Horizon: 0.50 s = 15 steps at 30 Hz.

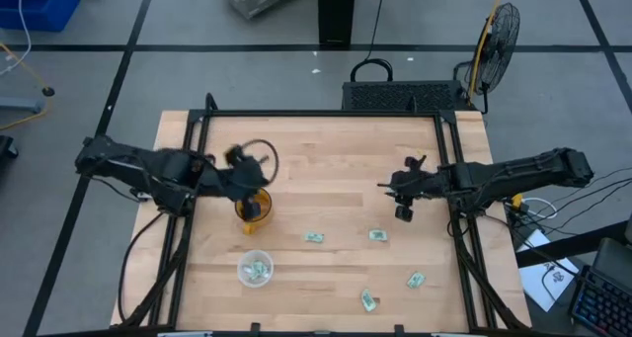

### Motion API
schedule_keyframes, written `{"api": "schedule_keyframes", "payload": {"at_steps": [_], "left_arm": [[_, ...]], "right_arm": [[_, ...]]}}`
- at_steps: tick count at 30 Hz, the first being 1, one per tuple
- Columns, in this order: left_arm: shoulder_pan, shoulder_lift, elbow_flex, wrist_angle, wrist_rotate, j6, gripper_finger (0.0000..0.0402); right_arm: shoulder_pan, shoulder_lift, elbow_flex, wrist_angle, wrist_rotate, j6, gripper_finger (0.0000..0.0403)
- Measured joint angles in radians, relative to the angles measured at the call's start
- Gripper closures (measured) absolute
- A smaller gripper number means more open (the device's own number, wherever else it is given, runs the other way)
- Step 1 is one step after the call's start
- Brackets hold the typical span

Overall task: Pick and place Stevia / Truvia into bins
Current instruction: Put the stevia packet into the bottom transparent container

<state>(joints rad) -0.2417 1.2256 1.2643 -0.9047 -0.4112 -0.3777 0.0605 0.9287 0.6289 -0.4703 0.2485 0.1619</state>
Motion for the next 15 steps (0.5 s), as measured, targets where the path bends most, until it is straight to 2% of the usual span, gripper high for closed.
{"api": "schedule_keyframes", "payload": {"at_steps": [7, 11, 15], "left_arm": [[0.004, 0.0, -0.313, 0.551, 0.129, 0.056, 0.0371], [0.02, 0.019, -0.461, 0.724, 0.209, 0.048, 0.037], [0.018, 0.083, -0.55, 0.893, 0.227, 0.006, 0.0368]], "right_arm": [[-0.001, 0.0, 0.0, 0.309, 0.009, -0.229, 0.0307], [-0.002, 0.0, 0.0, 0.396, 0.009, -0.314, 0.0307], [-0.002, 0.0, 0.0, 0.408, 0.01, -0.384, 0.0308]]}}
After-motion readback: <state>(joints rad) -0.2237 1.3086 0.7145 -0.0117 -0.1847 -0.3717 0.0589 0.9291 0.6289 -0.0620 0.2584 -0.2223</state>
